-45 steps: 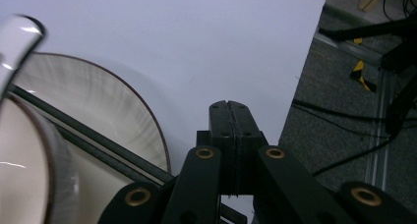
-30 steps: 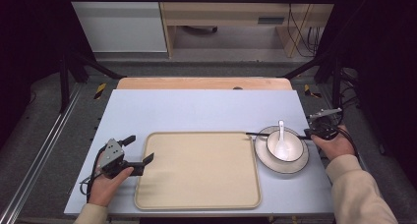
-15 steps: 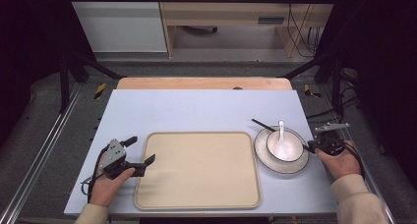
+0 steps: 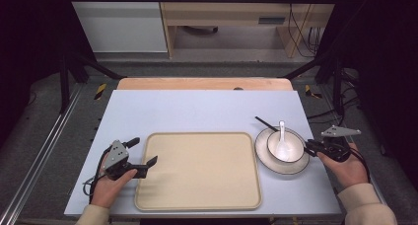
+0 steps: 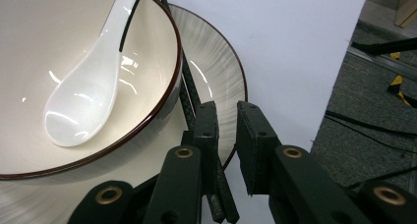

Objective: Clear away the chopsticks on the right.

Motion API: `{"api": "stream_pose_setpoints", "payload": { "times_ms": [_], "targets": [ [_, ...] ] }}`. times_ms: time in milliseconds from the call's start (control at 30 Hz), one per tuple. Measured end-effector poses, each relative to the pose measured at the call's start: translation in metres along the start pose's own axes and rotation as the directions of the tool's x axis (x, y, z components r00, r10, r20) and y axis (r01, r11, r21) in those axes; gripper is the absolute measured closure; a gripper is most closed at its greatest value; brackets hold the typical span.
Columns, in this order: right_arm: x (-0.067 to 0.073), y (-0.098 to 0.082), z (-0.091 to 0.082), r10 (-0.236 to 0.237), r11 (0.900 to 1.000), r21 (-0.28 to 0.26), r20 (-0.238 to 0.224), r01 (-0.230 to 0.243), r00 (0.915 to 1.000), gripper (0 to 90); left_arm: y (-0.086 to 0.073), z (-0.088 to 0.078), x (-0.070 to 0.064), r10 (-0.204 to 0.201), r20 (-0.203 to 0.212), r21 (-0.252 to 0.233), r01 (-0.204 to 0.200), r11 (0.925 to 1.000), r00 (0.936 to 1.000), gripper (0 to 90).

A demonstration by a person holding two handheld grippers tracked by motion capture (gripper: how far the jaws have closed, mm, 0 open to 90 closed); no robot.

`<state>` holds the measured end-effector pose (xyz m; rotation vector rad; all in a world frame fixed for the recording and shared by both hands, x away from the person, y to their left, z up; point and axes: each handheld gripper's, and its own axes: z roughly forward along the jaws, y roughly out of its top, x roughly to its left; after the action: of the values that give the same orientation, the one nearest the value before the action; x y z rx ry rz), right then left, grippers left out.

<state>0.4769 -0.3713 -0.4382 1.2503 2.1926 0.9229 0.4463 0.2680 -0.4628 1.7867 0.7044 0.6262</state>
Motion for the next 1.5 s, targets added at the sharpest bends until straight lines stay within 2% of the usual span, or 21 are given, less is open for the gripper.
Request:
{"api": "stream_pose_setpoints", "payload": {
  "times_ms": [133,267,333,667,867,967,1167,1267,1400,1433,1500],
  "targets": [
    [0.0,-0.001,0.004,-0.006,1.0,-0.002,-0.032,0.006,0.9995,78.2,0.0,0.0,0.0,0.004,0.004,0.008,-0.004,1.0,1.0,6.3],
    [0.0,-0.002,0.006,0.009,1.0,0.004,-0.038,-0.009,0.9993,77.6,0.0,0.0,0.0,0.005,0.004,0.004,-0.005,1.0,1.0,6.7],
    [-0.001,-0.002,0.007,-0.006,1.0,-0.002,-0.04,0.006,0.9992,77.6,-0.001,0.0,0.0,0.005,0.005,0.005,-0.005,1.0,1.0,6.8],
    [-0.002,-0.001,0.013,-0.009,1.0,0.005,-0.046,0.009,0.9989,77.8,-0.001,0.001,0.0,0.007,0.007,0.008,-0.007,0.9999,0.9999,7.2],
    [0.0,-0.001,0.019,-0.043,0.999,0.029,-0.052,0.045,0.9977,79.6,-0.001,0.001,0.0,0.009,0.007,0.008,-0.009,0.9999,0.9999,7.3],
    [0.001,-0.001,0.021,-0.049,0.998,0.033,-0.043,0.051,0.9979,84.8,0.0,0.0,0.0,0.009,0.005,0.007,-0.009,0.9999,0.9999,7.5],
    [0.002,0.0,0.017,-0.048,0.999,0.016,-0.017,0.048,0.9987,85.5,0.0,0.0,0.0,0.008,0.003,0.005,-0.008,1.0,1.0,7.5],
    [0.003,0.002,0.011,-0.031,1.0,0.0,0.004,0.031,0.9995,85.5,0.0,-0.001,0.0,0.008,0.001,0.003,-0.008,1.0,1.0,7.5],
    [0.008,0.01,-0.007,0.007,0.999,-0.049,0.066,-0.004,0.9978,85.5,0.0,-0.001,0.0,0.008,-0.004,0.004,-0.008,1.0,1.0,7.5],
    [0.017,0.016,-0.02,0.021,0.997,-0.078,0.098,-0.013,0.995,85.5,0.0,-0.001,0.0,0.009,-0.006,0.004,-0.009,1.0,0.9999,7.6],
    [0.022,0.019,-0.024,0.018,0.996,-0.091,0.1,-0.009,0.9948,85.5,0.001,-0.002,0.001,0.009,-0.01,0.003,-0.009,1.0,0.9999,7.6]
  ]
}}
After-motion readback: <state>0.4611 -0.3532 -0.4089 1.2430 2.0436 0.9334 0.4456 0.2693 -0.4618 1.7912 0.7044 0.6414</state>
